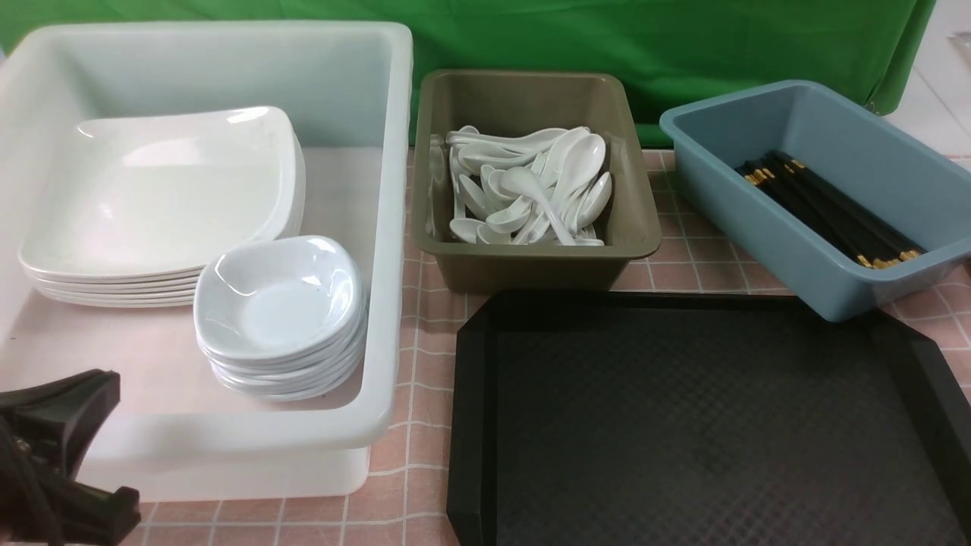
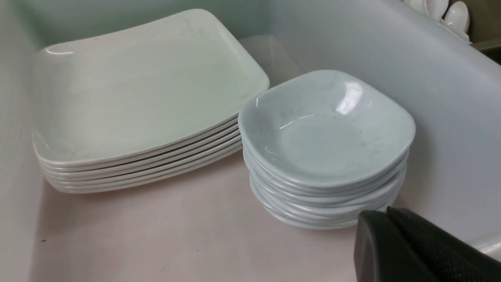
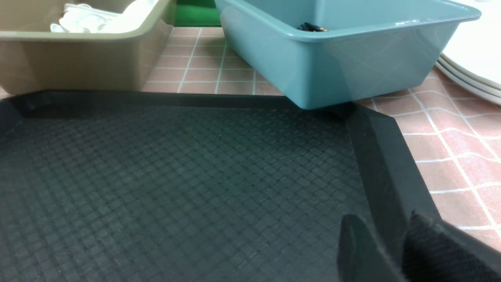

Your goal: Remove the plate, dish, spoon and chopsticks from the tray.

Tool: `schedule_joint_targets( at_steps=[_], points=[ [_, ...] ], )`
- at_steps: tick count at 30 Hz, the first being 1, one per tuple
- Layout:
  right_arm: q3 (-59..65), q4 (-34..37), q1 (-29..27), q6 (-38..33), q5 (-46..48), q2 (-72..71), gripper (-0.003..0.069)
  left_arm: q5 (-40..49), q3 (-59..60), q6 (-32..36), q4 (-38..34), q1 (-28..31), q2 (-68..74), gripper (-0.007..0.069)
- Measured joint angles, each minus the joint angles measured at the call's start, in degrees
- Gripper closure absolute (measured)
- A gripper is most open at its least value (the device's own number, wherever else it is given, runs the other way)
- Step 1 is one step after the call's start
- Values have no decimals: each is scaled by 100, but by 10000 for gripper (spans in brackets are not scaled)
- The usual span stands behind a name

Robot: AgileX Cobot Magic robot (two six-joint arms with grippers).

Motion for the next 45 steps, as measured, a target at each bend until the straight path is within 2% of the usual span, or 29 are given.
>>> schedule_joint_targets(
  at_steps=[7, 10, 14, 20, 29, 45],
  points=[
    [0, 0, 0, 0, 0, 0, 419, -26, 152, -733, 408, 24, -528, 626],
    [0, 0, 0, 0, 0, 0, 419, -47, 562, -1383, 905, 343, -1395, 626],
    [0, 0, 0, 0, 0, 0, 419, -42, 1083, -1695, 1024, 755, -2206, 626],
    [0, 0, 0, 0, 0, 0, 419, -112, 1553, -1762, 1052, 1137, -3120, 625],
    [0, 0, 0, 0, 0, 0, 419, 358, 1555, -1762, 938, 1142, -3183, 625],
    [0, 0, 0, 5, 0, 0, 419, 392, 1559, -1762, 938, 1142, -3183, 624]
  ],
)
